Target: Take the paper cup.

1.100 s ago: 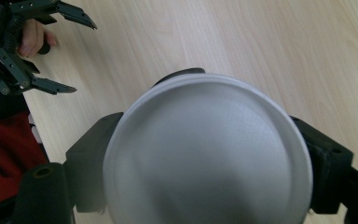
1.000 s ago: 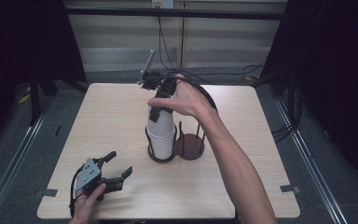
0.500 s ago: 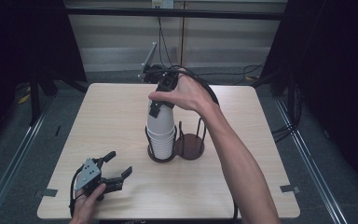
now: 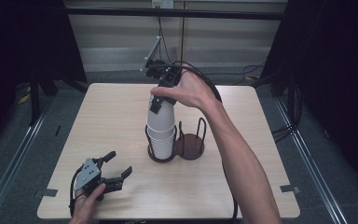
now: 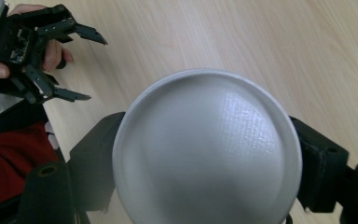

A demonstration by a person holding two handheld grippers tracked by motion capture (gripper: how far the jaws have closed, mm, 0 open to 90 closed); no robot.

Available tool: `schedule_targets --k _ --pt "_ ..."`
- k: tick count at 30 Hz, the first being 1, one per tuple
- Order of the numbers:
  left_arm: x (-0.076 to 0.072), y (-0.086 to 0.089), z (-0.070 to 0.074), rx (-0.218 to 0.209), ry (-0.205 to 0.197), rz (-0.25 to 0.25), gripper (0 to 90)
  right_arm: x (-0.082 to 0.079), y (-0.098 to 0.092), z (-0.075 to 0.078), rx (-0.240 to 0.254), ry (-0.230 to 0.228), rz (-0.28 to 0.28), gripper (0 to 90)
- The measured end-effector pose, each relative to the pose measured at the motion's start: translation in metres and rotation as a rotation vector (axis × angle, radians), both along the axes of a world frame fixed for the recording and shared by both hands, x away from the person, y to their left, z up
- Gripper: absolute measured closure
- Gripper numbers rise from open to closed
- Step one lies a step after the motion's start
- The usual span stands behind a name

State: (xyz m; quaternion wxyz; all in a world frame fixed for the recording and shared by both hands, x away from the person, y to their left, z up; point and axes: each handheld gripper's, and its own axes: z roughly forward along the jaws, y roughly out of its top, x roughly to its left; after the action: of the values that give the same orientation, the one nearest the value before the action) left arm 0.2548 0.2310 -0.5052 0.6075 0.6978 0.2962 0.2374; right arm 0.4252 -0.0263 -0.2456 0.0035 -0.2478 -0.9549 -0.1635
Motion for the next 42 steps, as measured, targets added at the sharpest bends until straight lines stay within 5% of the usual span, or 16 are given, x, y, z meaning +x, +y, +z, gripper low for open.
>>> schedule_targets --k 42 --pt "0.000 0.000 0.000 0.002 -0.004 0.003 15.6 -0.020 -0.035 0.046 0.156 -0.051 -0.068 22.5"
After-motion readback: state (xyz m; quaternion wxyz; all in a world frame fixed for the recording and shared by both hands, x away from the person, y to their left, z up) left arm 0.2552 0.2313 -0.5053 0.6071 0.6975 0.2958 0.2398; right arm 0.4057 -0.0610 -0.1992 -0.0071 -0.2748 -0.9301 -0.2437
